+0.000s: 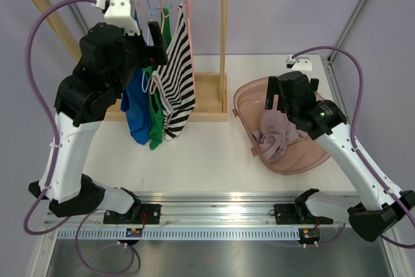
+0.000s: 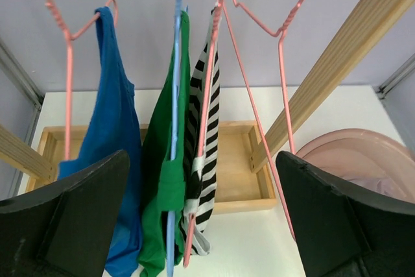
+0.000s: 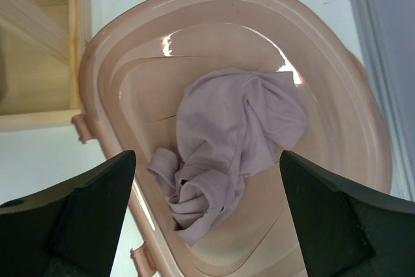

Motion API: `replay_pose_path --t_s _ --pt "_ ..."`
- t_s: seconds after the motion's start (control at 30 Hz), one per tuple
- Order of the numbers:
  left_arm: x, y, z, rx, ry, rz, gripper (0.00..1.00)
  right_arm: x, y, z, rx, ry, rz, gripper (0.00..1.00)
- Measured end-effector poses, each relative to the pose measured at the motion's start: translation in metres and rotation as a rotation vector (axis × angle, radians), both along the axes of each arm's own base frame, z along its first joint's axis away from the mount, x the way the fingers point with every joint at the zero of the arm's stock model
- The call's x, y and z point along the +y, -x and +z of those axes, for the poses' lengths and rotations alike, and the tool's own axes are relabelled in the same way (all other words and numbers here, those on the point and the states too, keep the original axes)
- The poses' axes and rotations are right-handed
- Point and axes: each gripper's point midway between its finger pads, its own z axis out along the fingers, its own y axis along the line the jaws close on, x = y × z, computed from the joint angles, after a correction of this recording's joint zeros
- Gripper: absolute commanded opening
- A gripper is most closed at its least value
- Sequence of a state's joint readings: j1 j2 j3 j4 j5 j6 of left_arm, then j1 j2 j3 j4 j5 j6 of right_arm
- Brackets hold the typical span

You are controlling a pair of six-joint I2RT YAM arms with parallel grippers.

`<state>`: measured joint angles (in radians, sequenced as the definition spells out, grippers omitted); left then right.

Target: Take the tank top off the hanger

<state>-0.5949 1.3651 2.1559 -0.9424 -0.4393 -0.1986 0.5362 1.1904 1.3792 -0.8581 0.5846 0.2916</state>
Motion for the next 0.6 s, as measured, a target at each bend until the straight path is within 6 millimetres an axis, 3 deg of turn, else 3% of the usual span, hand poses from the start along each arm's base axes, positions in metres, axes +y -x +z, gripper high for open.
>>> replay_pose_path --t_s 0.23,0.43,0.6 --pt "-0.02 -0.042 -0.019 0.05 -0.104 0.021 0.99 0.007 0.025 -0.003 -0.032 -0.104 0.094 0.99" --pt "-0.023 -0.071 -0.038 0.09 -0.163 0.033 0.78 0.025 0.029 -0.005 -0.028 -0.176 0.176 0.95" --pt "-0.018 -0.086 -0.051 0.121 -0.185 0.051 0.75 0.036 0.032 -0.016 0.003 -0.208 0.222 0.93"
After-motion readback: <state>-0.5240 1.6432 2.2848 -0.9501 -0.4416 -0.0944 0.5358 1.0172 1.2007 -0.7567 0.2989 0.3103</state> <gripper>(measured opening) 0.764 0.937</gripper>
